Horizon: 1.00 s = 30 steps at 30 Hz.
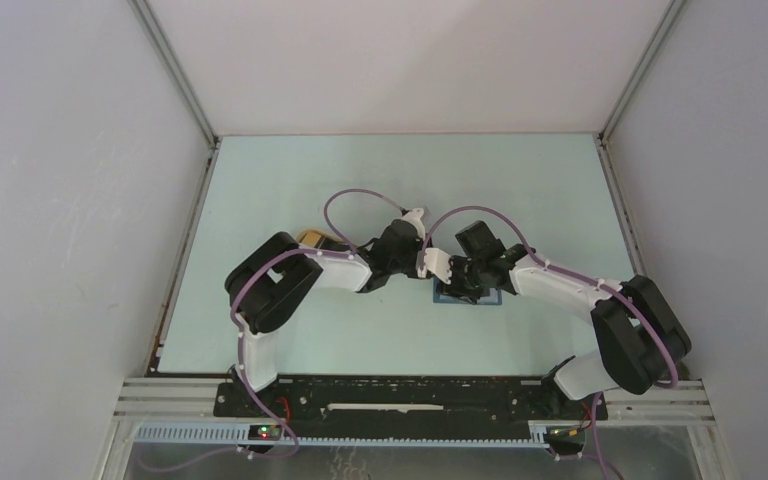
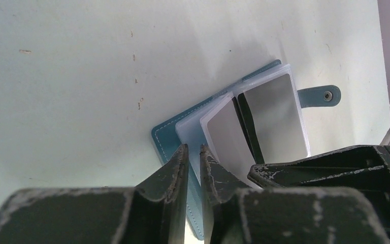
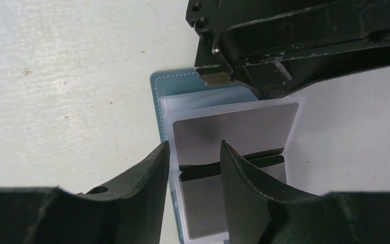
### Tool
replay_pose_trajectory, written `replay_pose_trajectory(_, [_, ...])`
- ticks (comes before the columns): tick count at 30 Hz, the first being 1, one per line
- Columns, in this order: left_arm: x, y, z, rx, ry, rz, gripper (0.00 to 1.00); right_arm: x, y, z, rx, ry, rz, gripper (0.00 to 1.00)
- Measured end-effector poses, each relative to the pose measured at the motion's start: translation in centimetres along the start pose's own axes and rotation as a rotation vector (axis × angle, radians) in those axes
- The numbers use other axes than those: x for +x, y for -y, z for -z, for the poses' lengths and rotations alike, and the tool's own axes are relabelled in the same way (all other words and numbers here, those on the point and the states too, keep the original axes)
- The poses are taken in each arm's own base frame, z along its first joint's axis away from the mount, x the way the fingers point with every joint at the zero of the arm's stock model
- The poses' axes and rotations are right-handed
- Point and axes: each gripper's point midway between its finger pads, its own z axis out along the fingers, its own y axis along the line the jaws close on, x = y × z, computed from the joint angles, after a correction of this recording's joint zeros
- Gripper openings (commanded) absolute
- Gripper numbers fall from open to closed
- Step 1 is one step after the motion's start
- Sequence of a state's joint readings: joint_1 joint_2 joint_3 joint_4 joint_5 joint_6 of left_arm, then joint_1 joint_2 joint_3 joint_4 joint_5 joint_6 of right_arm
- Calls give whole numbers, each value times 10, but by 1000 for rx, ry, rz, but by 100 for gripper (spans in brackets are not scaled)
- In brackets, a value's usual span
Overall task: Put the credit cards into the card holder
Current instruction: Turn over the card slot in the card holder.
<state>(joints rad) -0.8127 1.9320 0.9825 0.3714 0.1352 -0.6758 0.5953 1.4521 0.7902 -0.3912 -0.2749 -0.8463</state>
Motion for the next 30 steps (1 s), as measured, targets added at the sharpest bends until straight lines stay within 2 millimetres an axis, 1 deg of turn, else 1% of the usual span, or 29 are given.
replay_pose_trajectory(3, [0,1,0,2,-1,-4,24,0,0,0,0,0,0,51])
replay_pose_trajectory(8, [2,2,0,5,-3,-7,31,0,0,0,1,-1,-2,62])
replay_pose_trajectory(13, [3,5,0,14,-8,-10,34,1,3,2,9,5,-11,71])
replay_pose_trajectory(18, [4,7,0,25,-12,-17,43,-2,7,10,20,34,-23,78])
replay_pose_trajectory(22, [6,9,0,33,-19,-32,50,-3,13,25,32,78,-54,80])
replay_pose_trajectory(26, [11,12,0,38,-28,-53,53,-3,26,47,53,131,-118,78])
replay_pose_trajectory(28, [13,14,0,40,-32,-66,55,-5,34,57,65,161,-157,76])
replay_pose_trajectory(30, [15,16,0,39,-37,-80,56,-6,42,65,77,184,-203,72])
